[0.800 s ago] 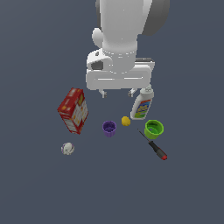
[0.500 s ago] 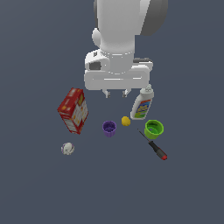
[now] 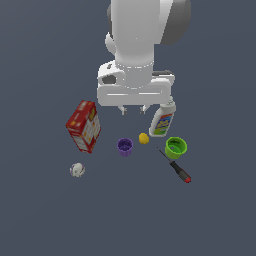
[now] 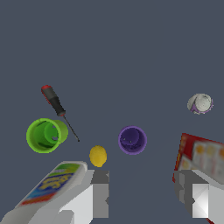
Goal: Pick up a designated object from a clutter of objects.
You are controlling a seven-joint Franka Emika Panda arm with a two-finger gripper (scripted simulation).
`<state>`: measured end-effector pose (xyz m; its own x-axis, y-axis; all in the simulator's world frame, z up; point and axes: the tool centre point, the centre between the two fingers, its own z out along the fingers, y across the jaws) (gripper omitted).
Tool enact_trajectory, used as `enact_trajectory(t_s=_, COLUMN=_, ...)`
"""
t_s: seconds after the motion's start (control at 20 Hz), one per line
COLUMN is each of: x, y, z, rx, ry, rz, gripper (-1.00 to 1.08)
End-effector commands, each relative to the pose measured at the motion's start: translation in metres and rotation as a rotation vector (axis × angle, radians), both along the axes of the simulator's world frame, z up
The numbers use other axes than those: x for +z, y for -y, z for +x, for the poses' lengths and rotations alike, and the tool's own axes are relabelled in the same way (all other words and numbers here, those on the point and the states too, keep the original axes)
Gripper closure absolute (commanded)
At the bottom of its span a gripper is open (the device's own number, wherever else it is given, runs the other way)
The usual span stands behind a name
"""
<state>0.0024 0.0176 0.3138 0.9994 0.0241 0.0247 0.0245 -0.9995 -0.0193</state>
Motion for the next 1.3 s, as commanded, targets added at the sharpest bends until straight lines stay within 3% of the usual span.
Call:
enact_trajectory(t_s=0.0, x=-0.010, y=-0.008, z=0.002, rx=0.010, ry=-0.005, rz=0.000, gripper=-0.20)
enact_trajectory(t_s=0.55, x=-0.104, y=-0.084, z=0.010, rx=0.097, ry=-0.046, rz=0.012, gripper=-0.20)
enact_trajectory(t_s=0.9, x=-0.171, y=-0.137, z=-0.001, rx=0.154, ry=-0.076, rz=0.029, gripper=-0.20)
enact_trajectory(t_s=1.25, x=-0.205, y=-0.164, z=-0.012, rx=0.182, ry=-0.093, rz=0.040, gripper=-0.20)
